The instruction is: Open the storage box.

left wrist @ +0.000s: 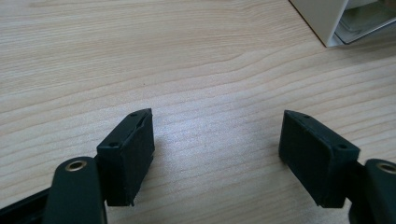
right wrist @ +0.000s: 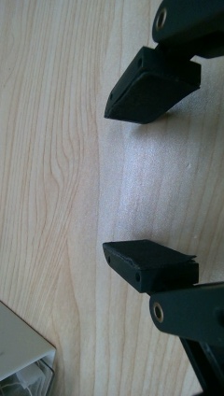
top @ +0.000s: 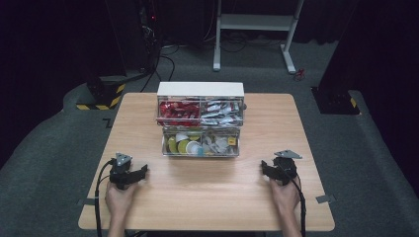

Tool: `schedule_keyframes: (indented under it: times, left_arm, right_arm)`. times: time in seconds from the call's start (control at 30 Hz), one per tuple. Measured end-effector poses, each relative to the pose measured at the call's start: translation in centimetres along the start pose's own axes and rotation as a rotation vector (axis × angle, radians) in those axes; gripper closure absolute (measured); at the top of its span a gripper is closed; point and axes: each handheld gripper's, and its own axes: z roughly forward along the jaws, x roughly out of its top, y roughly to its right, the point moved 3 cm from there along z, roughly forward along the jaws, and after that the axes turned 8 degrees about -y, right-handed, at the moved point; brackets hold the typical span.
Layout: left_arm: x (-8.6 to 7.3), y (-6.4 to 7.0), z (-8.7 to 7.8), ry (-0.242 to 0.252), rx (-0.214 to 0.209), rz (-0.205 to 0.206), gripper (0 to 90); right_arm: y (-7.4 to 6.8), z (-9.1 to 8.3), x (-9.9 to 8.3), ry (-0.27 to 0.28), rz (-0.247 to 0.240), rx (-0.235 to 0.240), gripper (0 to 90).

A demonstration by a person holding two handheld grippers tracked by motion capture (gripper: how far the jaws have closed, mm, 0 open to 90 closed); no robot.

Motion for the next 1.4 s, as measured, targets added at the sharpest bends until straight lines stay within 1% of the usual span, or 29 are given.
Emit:
schedule_keyframes:
  times: [0.07,0.23,0.3,0.43,0.47,0.57,0.67,0.7,0.9,1.03,1.17,1.23,1.4]
  left_arm:
    - [0.0,0.0,0.0,0.002,0.0,-0.001,26.9]
    - [0.0,0.0,0.0,-0.002,0.002,0.004,26.9]
    - [0.0,0.0,0.0,-0.003,0.001,0.003,26.9]
    - [0.0,0.0,0.0,0.002,0.0,-0.001,27.0]
    - [0.0,0.0,0.0,-0.002,0.002,0.003,27.0]
    - [0.0,0.0,0.0,-0.001,0.005,0.004,27.0]
    - [0.0,0.0,0.0,0.002,0.006,0.002,27.0]
    - [0.0,0.0,0.0,0.001,0.006,0.002,27.0]
    - [0.0,0.0,0.0,0.0,0.005,0.002,27.0]
    - [0.0,0.0,0.0,0.001,0.004,0.001,27.0]
    - [0.0,0.0,0.0,-0.001,0.004,0.002,27.0]
    - [0.0,0.0,0.0,-0.001,0.004,0.002,27.0]
    - [0.0,0.0,0.0,-0.002,0.004,0.002,27.0]
  right_arm:
    - [-0.1,0.0,-0.1,-0.002,0.004,0.0,29.7]
    - [-0.2,-0.1,-0.1,-0.003,-0.011,0.007,30.1]
    - [-0.3,-0.2,-0.2,-0.007,-0.011,0.003,31.5]
    - [-0.5,-0.4,-0.3,-0.002,-0.021,0.005,39.9]
    - [-0.6,-0.5,-0.3,-0.004,-0.01,0.006,41.6]
    - [-0.6,-0.7,-0.4,-0.002,-0.017,0.003,44.4]
    - [-0.8,-1.1,-0.6,0.012,-0.017,0.009,47.4]
    - [-0.9,-1.3,-0.7,0.021,-0.025,0.013,48.3]
    - [-1.5,-2.2,-0.9,0.043,-0.027,0.044,50.0]
    - [-1.9,-2.7,-0.9,0.075,-0.033,0.031,51.3]
    - [-2.2,-3.1,-0.7,0.083,-0.046,0.037,52.1]
    - [-2.3,-3.2,-0.7,0.084,-0.046,0.048,53.0]
    - [-2.9,-3.8,-0.3,0.108,-0.055,0.077,54.1]
